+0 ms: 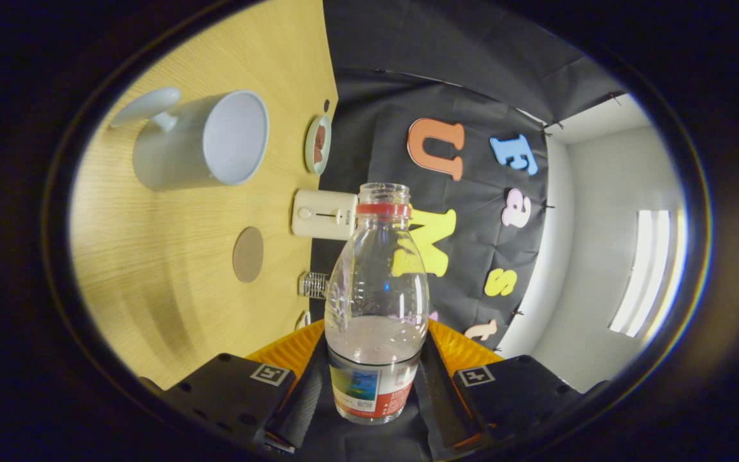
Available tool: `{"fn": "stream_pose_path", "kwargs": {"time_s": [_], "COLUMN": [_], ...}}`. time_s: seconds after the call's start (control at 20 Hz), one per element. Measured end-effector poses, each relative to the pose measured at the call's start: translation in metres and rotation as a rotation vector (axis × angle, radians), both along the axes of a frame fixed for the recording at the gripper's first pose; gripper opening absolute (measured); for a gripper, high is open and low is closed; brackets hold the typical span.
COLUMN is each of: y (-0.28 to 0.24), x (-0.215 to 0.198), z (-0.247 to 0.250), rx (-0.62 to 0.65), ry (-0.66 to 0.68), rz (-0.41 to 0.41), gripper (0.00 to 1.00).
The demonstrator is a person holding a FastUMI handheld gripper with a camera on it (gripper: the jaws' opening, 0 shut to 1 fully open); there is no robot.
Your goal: Take the bottle from table, then pour the juice into the cup, finally place the bottle on the coaster
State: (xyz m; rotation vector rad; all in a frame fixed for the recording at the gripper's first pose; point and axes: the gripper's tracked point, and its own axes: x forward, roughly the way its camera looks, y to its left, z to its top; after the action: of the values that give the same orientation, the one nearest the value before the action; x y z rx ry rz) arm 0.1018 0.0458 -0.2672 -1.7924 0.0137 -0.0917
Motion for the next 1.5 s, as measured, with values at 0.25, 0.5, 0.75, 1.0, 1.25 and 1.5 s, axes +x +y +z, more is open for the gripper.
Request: {"fn": "stream_pose_path", "kwargs": {"time_s": [0.25,0.5,0.75,1.0,1.25,1.5], "y": [0.007,0.011,0.019,0.019,0.017,0.014], "x": [-0.002,0.0,-0.004,-0.004,-0.004,-0.003], "z": [0.004,0.001,0.002,0.002,0.004,0.006], "rx": [-0.046,-0.065,-0.099,-0.101,-0.105,-0.107], "ry": [-0.025,-0.025,-0.042,-0.051,-0.061,-0.067], "rz": [0.017,0.017,0.038,0.028,0.024,0.019], "gripper": [0.8,0.8,0.8,0.8,0.8,0.8]}}
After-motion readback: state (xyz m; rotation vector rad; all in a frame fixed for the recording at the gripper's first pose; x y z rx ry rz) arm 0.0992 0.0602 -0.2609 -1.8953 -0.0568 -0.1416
